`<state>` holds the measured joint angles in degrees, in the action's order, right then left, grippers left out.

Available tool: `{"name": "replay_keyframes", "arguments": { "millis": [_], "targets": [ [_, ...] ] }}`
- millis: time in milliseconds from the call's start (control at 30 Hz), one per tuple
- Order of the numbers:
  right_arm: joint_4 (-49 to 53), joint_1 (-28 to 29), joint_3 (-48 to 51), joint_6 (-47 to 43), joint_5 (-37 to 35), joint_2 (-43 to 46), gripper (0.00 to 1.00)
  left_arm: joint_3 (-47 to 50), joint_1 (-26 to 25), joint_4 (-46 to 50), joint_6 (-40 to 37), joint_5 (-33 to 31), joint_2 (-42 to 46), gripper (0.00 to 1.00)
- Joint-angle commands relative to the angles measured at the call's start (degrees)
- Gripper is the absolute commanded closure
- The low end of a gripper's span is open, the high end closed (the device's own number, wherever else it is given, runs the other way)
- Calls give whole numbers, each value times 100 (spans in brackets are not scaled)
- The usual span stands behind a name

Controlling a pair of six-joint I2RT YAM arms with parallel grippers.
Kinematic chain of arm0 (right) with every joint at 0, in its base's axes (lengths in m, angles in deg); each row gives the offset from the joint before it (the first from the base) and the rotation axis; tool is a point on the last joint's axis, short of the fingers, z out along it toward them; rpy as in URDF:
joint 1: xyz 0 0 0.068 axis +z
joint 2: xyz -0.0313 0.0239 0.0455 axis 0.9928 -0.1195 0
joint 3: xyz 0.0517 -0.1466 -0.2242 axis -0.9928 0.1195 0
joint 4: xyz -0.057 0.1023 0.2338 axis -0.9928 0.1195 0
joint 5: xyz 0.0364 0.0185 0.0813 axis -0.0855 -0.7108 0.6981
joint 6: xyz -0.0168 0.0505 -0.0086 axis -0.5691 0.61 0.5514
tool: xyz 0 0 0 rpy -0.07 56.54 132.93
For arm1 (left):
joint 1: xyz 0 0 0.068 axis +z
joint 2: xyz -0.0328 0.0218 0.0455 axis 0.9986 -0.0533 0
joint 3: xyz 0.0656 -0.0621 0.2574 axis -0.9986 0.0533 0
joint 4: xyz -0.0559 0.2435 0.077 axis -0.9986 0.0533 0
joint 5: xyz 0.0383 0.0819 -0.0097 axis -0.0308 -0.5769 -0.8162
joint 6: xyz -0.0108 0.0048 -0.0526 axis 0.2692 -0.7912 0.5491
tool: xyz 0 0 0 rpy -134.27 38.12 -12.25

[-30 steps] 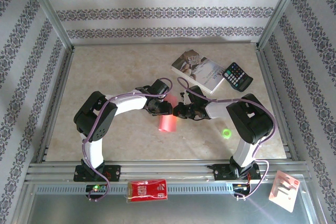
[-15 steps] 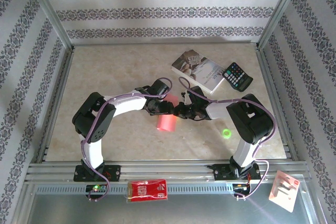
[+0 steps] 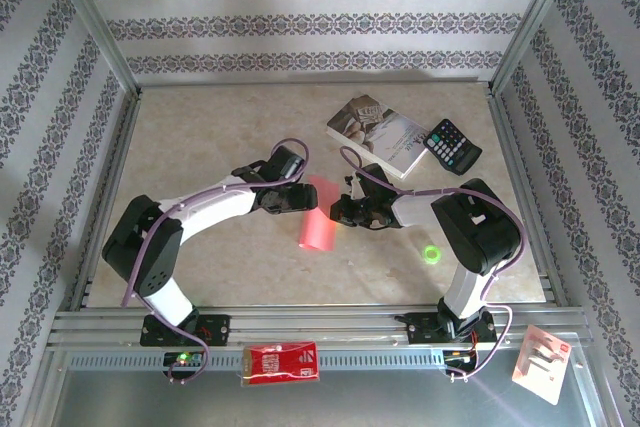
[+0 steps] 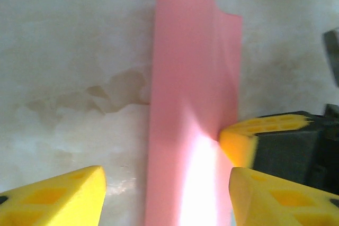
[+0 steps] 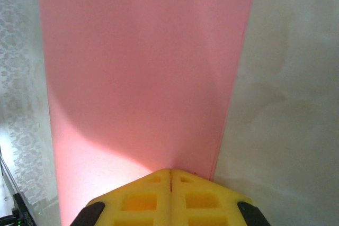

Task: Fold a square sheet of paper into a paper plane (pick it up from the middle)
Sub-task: Hold the paper at the center of the table, then first fold the square sheet of paper in half at the center of the table.

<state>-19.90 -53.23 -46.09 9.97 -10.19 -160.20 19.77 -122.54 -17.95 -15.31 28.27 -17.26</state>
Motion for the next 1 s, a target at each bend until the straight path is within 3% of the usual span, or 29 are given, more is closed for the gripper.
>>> {"name": "replay_keyframes", "arguments": {
  "millis": [0, 133, 300, 600, 967],
  "targets": [
    [912, 114, 245, -250, -978, -594, 100, 87, 42, -599, 216, 630, -32, 42],
    [913, 120, 240, -251, -998, -608, 100, 6, 36, -1055, 349, 1193, -301, 53],
    [918, 120, 258, -251, -1021, -611, 100, -162, 35, -1197, 339, 1371, -588, 62],
    [957, 122, 249, -257, -1034, -585, 100, -258, 193, -1177, 359, 1332, -1227, 64],
    [968, 128, 240, -265, -1037, -675, 100, 63, 357, -1242, 320, 1192, -1349, 64]
  ]
}}
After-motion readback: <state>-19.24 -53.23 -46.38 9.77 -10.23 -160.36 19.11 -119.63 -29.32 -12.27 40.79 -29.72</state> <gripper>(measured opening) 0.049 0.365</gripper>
